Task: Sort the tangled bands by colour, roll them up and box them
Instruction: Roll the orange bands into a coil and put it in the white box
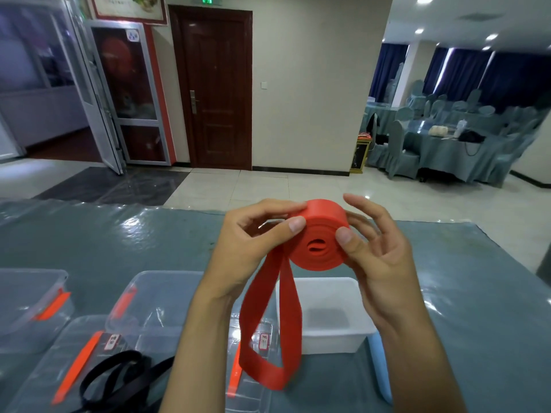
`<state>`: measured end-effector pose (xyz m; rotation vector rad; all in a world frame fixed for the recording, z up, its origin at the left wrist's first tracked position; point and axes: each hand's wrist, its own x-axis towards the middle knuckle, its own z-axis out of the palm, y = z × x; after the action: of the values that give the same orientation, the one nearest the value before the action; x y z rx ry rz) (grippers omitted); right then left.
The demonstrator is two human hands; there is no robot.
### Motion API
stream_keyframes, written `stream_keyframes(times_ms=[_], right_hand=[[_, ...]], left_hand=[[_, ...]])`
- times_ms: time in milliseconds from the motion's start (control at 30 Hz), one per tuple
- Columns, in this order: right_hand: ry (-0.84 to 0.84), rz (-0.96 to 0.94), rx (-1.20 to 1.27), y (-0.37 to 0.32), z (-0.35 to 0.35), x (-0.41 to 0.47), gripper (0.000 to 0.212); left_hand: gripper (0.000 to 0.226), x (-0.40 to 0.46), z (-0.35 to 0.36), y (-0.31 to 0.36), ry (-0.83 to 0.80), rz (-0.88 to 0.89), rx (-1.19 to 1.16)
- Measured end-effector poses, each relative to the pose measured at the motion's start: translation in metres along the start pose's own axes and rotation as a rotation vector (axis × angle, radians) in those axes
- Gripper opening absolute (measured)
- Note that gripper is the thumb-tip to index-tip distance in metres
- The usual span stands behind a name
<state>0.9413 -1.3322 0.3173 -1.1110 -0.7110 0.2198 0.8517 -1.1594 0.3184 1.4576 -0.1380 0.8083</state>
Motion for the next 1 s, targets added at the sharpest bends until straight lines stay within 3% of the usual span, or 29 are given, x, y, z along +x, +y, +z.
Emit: stream_keyframes(times_ms=[133, 267, 367, 500, 633, 833, 1000], right_hand=[[-0.133, 0.123, 0.027, 0.002, -0.001, 0.000, 0.041], [-0.046, 0.085, -0.077, -0.001, 0.000, 0.002, 0.039], [0.024, 0.036, -0.068, 0.005, 0.003, 0.001, 0.038], [-0.015, 0.008, -0.014, 0.009, 0.004, -0.002, 0.047], [-0.055, 0.024, -0.145, 0.005, -0.002, 0.000, 0.041], [0.052, -0.111, -0.104, 0.008, -0.005, -0.002, 0.052], [0.087, -0.057, -0.064, 0.019, -0.006, -0.005, 0.055]], left_hand=[[0.016, 0.000, 0.004, 0.002, 0.094, 0.058, 0.014], [0.016, -0.001, -0.002, 0.002, -0.012, -0.049, 0.032], [0.031, -0.001, -0.008, -0.001, -0.097, -0.113, 0.082], [0.037, -0.001, -0.010, -0.001, -0.040, -0.021, 0.118], [0.033, -0.001, -0.011, -0.002, 0.036, 0.056, 0.204], [0.042, 0.002, -0.013, -0.003, -0.074, -0.139, 0.108], [0.045, 0.001, -0.019, -0.002, -0.146, -0.274, 0.182]])
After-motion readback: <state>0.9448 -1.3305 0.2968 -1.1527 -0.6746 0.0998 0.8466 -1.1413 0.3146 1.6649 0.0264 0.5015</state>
